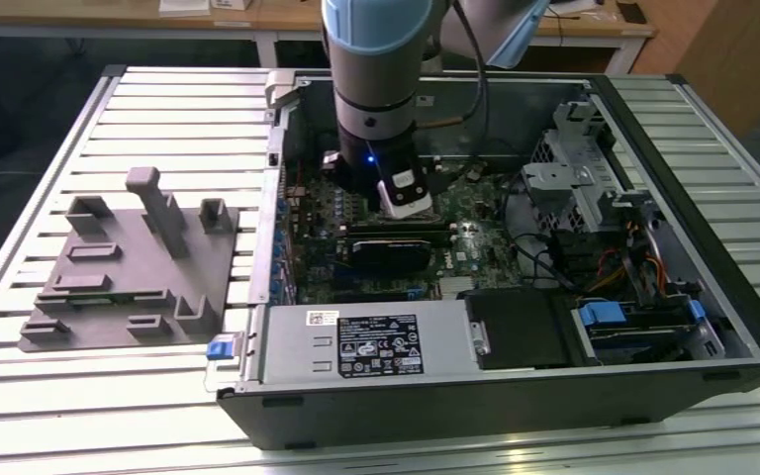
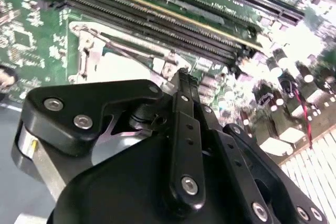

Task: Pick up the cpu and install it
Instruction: 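Install the second cpu locking lever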

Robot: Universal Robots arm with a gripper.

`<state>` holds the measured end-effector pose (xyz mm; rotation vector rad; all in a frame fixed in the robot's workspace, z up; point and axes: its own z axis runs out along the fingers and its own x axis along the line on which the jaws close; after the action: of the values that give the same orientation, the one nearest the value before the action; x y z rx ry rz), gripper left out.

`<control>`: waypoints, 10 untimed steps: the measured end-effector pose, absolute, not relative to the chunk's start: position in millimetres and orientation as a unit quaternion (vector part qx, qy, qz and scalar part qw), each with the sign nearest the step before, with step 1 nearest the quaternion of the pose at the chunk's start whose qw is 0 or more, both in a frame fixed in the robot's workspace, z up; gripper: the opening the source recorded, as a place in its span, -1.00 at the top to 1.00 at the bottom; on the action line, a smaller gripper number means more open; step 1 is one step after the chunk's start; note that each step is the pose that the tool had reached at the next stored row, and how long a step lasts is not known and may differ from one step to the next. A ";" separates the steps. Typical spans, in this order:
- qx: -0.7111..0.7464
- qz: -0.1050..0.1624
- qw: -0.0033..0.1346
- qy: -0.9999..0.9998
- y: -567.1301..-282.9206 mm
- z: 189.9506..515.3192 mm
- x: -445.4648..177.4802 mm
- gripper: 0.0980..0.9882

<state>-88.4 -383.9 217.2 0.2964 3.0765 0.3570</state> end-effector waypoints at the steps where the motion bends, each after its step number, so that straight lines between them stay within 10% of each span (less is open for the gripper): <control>1: 0.095 0.115 0.015 0.989 -383.9 221.1 -88.4 0.98; 10: 0.095 0.114 0.015 0.989 -383.9 250.9 -88.4 0.98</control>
<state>-88.4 -383.9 250.9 0.2966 3.0765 0.3562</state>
